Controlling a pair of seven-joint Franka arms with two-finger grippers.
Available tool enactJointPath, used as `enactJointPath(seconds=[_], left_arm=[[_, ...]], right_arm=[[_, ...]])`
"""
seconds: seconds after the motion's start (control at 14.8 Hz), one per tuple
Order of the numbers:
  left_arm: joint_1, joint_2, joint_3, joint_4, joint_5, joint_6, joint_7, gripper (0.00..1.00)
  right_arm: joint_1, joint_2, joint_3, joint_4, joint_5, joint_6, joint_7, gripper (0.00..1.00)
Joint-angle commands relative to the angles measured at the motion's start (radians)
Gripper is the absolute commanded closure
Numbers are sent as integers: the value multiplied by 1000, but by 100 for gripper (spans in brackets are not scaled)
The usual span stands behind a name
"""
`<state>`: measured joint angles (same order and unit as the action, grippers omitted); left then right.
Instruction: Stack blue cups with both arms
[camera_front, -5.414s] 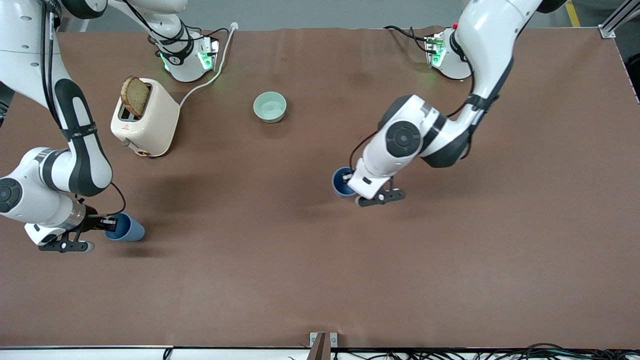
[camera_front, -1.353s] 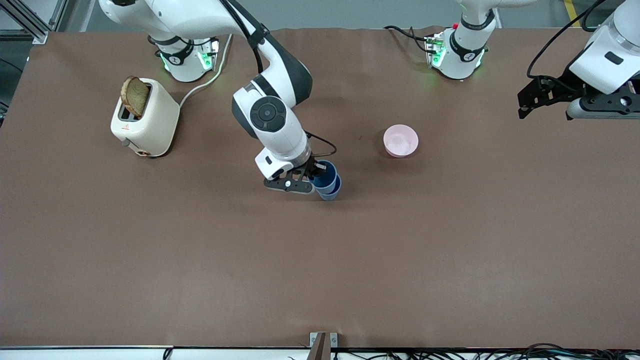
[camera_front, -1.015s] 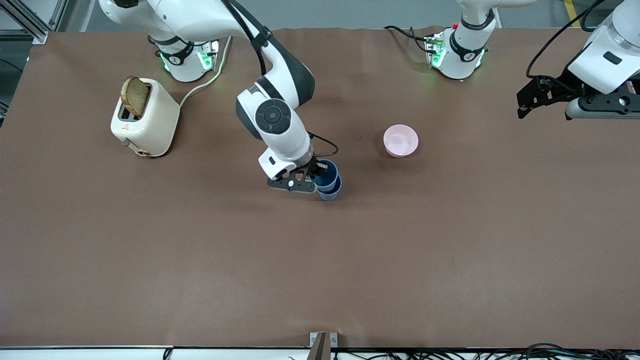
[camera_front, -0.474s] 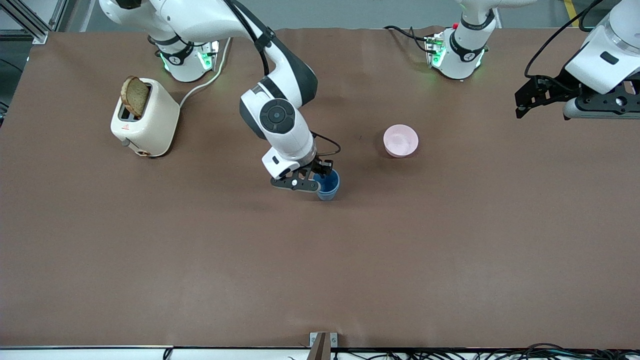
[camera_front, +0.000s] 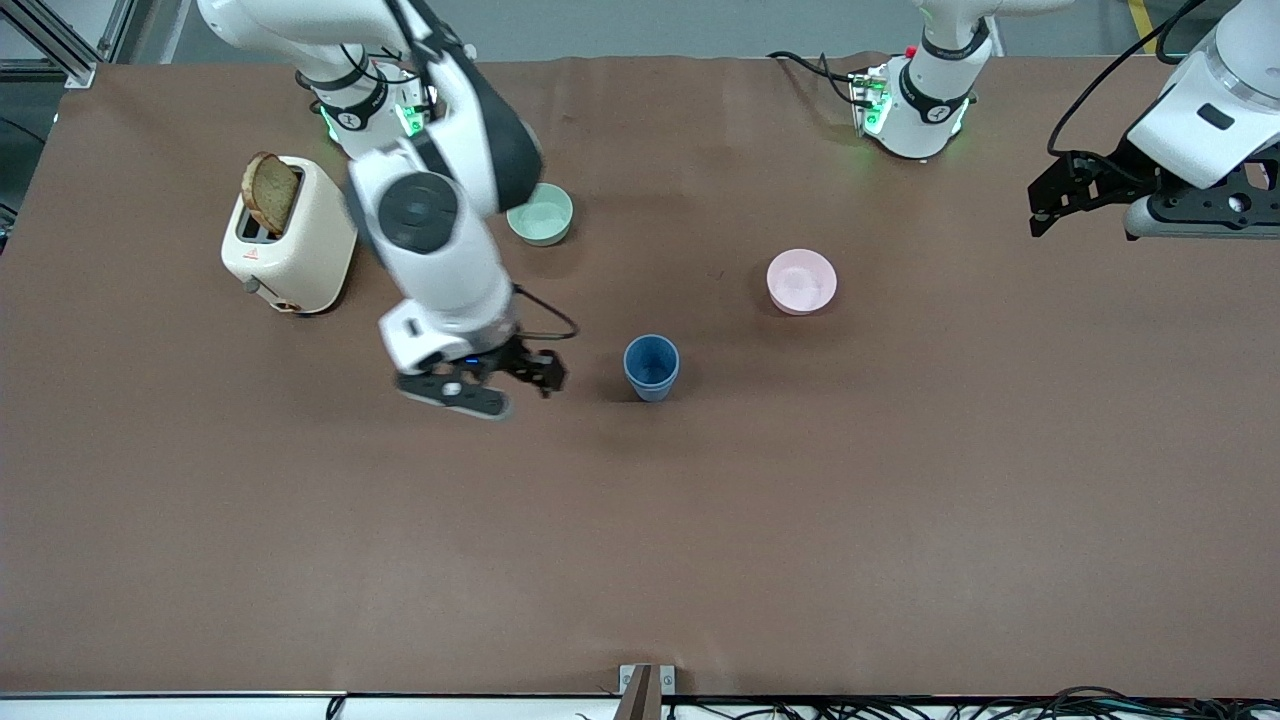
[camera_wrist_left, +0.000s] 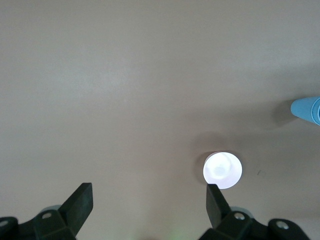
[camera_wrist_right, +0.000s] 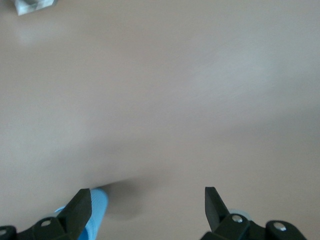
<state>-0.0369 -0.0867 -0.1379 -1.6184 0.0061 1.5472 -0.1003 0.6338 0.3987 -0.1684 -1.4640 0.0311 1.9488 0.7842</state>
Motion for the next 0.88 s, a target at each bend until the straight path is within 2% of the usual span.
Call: enactJointPath(seconds=[0.0, 0.34, 0.47, 0.61, 0.68, 0.81], left_arm=[[-1, -13, 3, -9, -14, 7, 14, 0], [-1, -12, 3, -8, -14, 8, 14, 0], [-1, -8, 3, 3, -14, 8, 16, 0], [-1, -7, 3, 9, -12, 7, 16, 0], [-1, -2, 3, 20, -12, 7, 16, 0], [0, 11, 3, 35, -12, 7, 17, 0]], right_arm=[[-87, -101, -5, -38, -17, -66, -61, 0], [-340, -219, 9, -38, -16, -158, -268, 0], [-472, -265, 52, -35, -13, -232, -423, 0], [-619, -323, 131, -35, -14, -325, -556, 0], [-673, -342, 150, -35, -14, -367, -606, 0], [-715, -388, 129, -35, -14, -437, -719, 0]])
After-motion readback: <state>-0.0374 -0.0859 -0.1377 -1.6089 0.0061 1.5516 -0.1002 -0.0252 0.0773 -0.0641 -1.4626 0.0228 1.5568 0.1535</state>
